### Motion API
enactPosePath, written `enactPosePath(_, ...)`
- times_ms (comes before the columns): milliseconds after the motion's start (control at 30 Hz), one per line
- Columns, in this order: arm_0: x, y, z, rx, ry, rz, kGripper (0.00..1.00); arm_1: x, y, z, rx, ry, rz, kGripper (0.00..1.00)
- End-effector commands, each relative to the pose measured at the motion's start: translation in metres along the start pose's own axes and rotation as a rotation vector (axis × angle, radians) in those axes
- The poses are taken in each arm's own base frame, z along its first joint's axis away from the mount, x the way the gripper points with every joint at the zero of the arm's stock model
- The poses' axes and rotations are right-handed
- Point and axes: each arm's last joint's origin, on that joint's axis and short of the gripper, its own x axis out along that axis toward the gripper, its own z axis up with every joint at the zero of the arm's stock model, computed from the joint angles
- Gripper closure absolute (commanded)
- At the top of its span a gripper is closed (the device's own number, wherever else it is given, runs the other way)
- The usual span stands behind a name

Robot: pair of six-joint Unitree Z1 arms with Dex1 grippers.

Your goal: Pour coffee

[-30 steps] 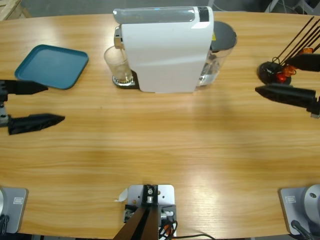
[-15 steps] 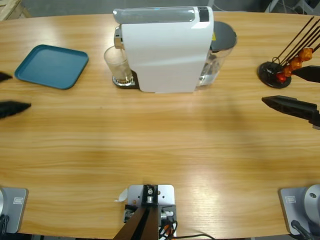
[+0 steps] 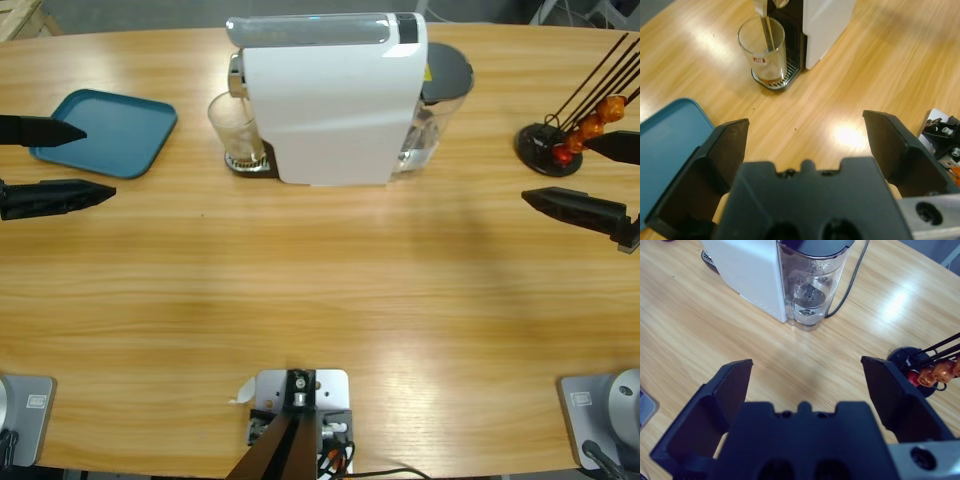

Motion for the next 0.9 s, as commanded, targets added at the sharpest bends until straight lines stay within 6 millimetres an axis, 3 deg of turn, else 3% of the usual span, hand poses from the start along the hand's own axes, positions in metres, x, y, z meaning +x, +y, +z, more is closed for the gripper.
enactPosePath(33,0.014,0.003,-0.012,0.028,-0.008,-0.001,0.000,0.009,0.002,-0.009,0.014,0.044,-0.002,0.023)
enactPosePath(233,0.028,0.012,-0.011,0.038,-0.011,0.003,0.000,0.017,0.003,-0.007,0.029,0.073,0.010,0.006)
enactPosePath(900,0.021,0.007,-0.017,0.035,-0.009,0.017,0.000,0.023,0.003,-0.011,0.030,0.070,0.002,0.036)
